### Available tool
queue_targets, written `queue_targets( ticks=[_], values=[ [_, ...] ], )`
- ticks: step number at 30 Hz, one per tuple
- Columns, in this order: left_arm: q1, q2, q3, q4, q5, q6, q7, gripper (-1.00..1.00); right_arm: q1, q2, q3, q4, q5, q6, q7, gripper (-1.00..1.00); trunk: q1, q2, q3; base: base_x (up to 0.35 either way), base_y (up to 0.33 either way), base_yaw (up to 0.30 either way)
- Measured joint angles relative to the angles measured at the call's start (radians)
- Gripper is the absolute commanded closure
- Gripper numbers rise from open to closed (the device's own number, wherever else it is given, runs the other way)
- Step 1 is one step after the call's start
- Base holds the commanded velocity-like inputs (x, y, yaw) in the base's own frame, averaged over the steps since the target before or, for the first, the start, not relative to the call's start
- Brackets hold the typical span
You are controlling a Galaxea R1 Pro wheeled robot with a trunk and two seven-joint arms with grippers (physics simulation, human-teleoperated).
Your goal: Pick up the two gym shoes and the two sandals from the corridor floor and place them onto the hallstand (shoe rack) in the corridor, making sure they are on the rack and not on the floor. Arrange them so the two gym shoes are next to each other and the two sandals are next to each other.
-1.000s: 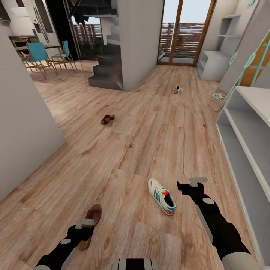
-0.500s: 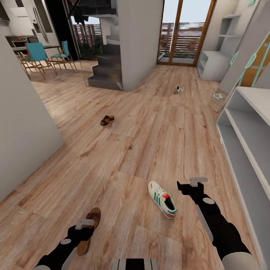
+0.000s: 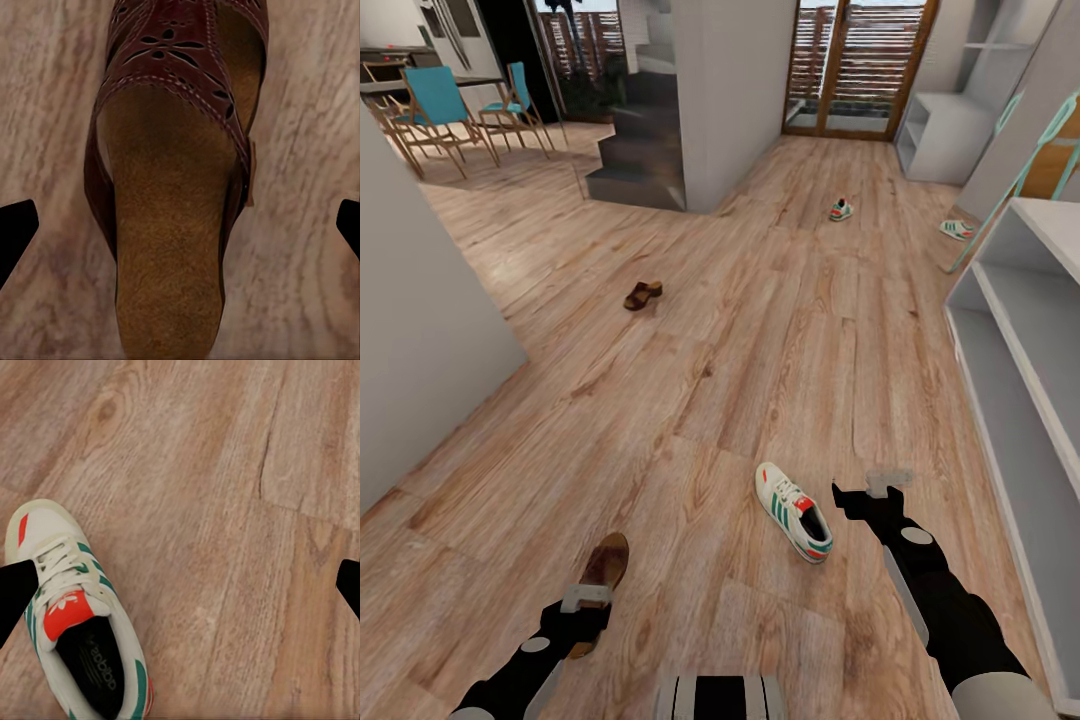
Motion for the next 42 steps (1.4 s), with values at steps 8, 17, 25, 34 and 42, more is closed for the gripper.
queue_targets(
  ticks=[8,17,25,34,42],
  values=[
    [0.000,0.001,-0.001,0.000,0.000,-0.001,0.000,-1.00,0.000,0.000,0.000,0.000,0.000,0.000,0.000,-1.00,0.004,-0.002,-0.044,0.000,0.000,0.000],
    [0.002,0.002,-0.002,0.000,0.000,-0.004,0.001,-1.00,0.000,0.000,0.000,0.000,0.000,0.000,0.000,-1.00,0.008,-0.004,-0.093,0.000,0.000,0.000],
    [0.003,0.006,-0.001,0.010,-0.001,-0.125,0.000,-1.00,0.000,0.000,0.000,0.000,0.000,0.000,0.000,-1.00,0.010,-0.005,-0.123,0.000,0.000,0.000],
    [0.003,0.010,0.000,0.017,-0.001,-0.144,0.001,-1.00,0.000,-0.001,0.000,0.000,0.000,-0.001,0.000,-1.00,0.010,-0.005,-0.125,0.000,0.000,0.001],
    [0.003,0.011,0.000,0.017,-0.001,-0.147,0.001,-1.00,0.000,-0.001,0.000,0.000,0.000,-0.001,0.000,-1.00,0.012,-0.006,-0.145,0.000,0.000,0.066]
  ],
)
